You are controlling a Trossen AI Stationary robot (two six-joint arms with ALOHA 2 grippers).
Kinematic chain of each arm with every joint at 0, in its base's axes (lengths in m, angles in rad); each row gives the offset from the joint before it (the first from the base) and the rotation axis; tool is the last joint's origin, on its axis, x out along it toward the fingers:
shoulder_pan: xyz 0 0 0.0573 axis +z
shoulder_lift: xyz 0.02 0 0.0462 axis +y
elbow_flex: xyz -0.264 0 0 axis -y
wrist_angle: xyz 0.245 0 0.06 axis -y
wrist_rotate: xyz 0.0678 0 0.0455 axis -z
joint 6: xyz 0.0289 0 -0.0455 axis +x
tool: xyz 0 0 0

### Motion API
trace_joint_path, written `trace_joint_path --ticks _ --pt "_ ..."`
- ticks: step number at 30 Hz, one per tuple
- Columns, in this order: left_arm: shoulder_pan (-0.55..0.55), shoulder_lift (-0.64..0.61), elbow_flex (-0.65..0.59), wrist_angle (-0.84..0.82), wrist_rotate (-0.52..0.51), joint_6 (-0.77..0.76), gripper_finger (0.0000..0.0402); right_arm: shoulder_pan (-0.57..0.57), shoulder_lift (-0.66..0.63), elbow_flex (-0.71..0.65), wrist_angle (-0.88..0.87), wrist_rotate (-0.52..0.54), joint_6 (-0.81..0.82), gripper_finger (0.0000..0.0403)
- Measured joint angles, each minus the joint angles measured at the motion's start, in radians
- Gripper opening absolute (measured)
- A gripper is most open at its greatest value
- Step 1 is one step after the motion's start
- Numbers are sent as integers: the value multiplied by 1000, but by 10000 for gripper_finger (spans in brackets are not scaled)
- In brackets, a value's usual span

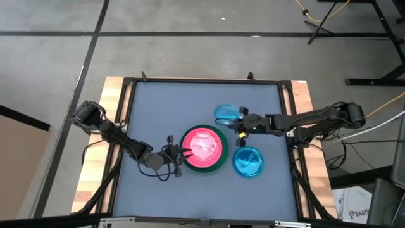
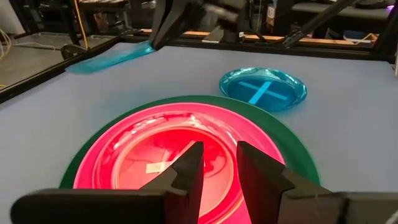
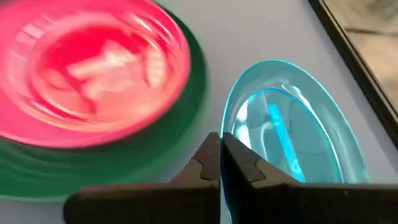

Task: Stack plastic plates
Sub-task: Stack the top transparent blue plate on top of the transparent pink plate

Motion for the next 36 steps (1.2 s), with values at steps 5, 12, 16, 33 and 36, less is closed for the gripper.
trace_joint_path --ticks 5,12,16,33,36 --pt "1 0 0 -1 -1 1 89 86 10 34 48 -29 -55 0" --pt "-14 -12 0 4 -75 75 89 178 103 111 88 -33 -124 0" --pt "-36 -44 0 -17 -74 84 89 210 188 160 124 -47 -177 0" --pt "-171 -131 0 -230 -77 -121 89 236 488 331 129 -66 -225 0" --pt "-176 -131 0 -246 -77 -137 89 236 501 333 132 -73 -221 0"
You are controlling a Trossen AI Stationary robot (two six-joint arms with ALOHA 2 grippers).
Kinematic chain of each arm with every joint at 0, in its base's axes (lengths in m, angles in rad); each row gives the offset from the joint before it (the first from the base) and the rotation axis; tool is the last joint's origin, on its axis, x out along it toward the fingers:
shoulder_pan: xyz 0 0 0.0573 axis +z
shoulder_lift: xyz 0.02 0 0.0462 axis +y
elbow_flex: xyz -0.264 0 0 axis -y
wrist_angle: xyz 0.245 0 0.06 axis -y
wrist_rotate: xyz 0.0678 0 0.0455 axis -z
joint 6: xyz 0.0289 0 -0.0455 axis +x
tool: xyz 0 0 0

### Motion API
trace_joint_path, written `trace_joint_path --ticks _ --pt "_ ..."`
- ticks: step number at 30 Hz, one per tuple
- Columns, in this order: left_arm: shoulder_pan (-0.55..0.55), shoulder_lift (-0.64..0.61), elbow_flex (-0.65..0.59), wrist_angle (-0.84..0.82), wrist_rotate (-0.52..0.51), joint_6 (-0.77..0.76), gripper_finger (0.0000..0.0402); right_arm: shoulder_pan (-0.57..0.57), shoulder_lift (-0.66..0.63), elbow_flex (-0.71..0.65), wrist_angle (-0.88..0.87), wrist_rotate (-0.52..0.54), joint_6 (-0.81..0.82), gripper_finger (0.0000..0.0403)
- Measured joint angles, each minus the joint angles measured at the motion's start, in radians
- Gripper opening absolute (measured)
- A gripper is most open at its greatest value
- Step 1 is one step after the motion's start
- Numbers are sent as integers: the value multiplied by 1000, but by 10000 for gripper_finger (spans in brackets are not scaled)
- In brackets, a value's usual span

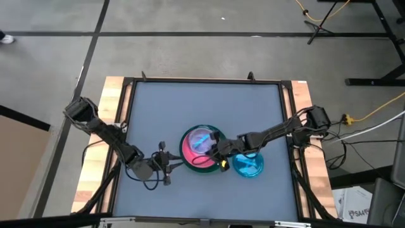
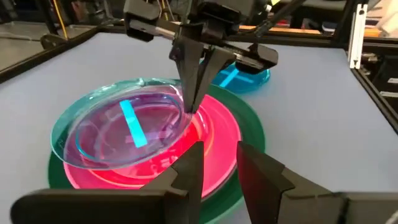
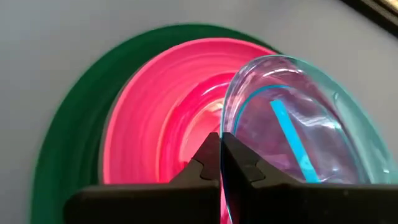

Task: Stack plastic plates
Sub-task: Stack the top transparent blue plate on top of the transparent pink plate, then stack the transparent blue plate on top of the transparent blue plate

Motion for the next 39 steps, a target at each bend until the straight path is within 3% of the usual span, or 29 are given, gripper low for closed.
trace_joint_path --ticks 11,21,32,39 --pt "1 0 0 -7 -2 1 89 22 1 0 -2 -52 26 0" --pt "4 0 0 -5 -18 0 89 3 1 0 -2 0 29 4" --pt "4 0 0 -5 -18 -2 89 5 -14 -1 -18 3 46 125" --pt "4 0 0 -1 -17 -15 89 27 -198 -2 -186 -74 139 151"
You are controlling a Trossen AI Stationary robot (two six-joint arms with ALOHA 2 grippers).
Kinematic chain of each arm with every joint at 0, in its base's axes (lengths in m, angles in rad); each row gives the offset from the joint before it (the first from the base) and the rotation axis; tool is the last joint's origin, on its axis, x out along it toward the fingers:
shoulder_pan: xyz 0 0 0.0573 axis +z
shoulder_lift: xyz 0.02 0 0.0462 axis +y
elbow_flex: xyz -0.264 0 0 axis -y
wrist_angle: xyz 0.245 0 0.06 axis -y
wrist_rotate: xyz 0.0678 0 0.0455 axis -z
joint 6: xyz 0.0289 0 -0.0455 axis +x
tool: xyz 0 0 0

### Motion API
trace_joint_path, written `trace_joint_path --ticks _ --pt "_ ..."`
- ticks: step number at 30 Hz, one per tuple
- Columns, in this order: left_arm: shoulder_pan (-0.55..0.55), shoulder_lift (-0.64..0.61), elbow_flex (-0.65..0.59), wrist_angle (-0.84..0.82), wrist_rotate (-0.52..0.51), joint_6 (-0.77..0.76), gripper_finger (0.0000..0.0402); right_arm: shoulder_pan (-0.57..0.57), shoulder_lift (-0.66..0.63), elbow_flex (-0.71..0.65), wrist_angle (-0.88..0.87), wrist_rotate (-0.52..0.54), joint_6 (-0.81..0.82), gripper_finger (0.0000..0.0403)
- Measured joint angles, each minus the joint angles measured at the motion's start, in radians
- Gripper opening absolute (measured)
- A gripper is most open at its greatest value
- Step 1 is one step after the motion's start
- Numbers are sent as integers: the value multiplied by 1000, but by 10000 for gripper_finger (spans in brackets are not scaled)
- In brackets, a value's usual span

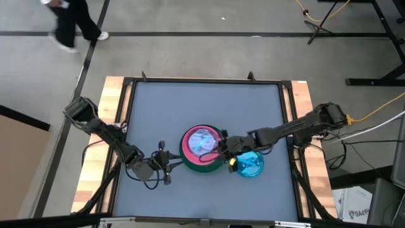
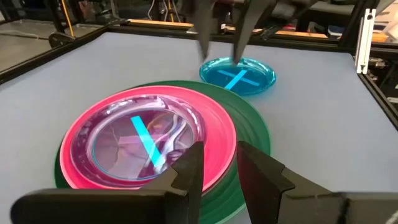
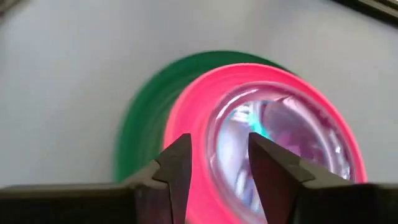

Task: Stack plastic plates
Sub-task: Stack the transparent blue plate on top of the transparent blue plate

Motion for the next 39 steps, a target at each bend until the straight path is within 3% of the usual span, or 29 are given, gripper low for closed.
trace_joint_path --ticks 5,11,21,28,39 --pt "5 0 0 4 0 -12 89 46 -158 -37 -164 -24 106 147" --pt "24 0 0 0 -1 -29 89 94 -345 -197 -253 -27 308 140" --pt "62 0 0 -5 -1 -31 89 95 -609 -504 -323 126 678 138" --pt "72 0 0 -5 0 -31 89 95 -671 -618 -345 134 909 137" --pt "72 0 0 -5 -1 -31 89 95 -667 -661 -328 154 952 137"
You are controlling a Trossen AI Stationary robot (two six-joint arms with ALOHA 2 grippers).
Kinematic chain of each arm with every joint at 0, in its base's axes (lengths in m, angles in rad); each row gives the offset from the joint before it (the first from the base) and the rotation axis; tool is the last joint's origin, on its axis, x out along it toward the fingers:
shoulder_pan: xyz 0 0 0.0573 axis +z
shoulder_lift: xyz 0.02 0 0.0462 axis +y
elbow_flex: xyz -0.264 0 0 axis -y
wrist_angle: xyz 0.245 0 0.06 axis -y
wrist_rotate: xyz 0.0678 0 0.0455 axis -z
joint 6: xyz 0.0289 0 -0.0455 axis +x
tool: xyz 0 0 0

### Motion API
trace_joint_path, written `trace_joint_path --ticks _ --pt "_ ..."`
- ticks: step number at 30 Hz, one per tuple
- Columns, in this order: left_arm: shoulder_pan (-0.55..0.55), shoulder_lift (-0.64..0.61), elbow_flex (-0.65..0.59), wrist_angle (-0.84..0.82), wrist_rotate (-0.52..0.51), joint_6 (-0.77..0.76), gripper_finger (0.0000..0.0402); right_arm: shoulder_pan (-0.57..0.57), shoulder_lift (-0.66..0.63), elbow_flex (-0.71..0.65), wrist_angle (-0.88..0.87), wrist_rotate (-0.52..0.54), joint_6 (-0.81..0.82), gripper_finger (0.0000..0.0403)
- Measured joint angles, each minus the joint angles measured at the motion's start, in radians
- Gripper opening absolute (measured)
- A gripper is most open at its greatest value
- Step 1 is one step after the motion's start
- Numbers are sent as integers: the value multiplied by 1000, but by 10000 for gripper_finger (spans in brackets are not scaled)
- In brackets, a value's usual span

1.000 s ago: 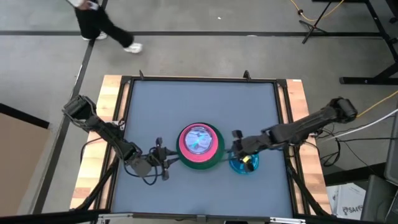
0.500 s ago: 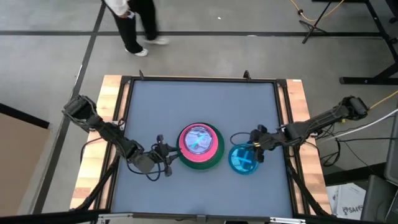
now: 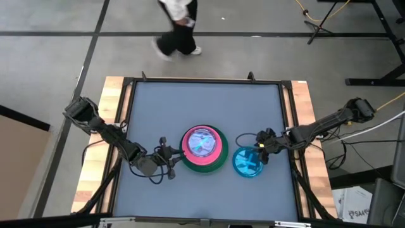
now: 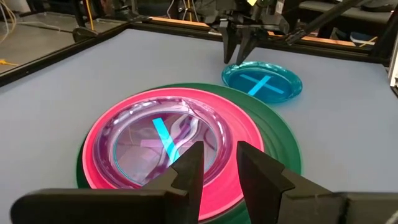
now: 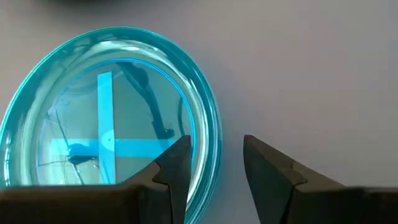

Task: Stack plastic plates
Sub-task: Stack the transparent blue plate on top of the transparent blue plate

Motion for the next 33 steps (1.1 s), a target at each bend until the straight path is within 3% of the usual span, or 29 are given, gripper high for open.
trace_joint_path --ticks 10,20,26,33 --pt "0 0 0 0 -2 2 89 1 108 0 92 -1 -26 129" --pt "0 0 0 -1 -2 3 89 1 186 3 161 9 -74 9" --pt "0 0 0 -2 -2 3 89 1 187 35 147 2 -108 3" --pt "0 0 0 -3 -2 3 89 1 181 196 36 -4 -218 0"
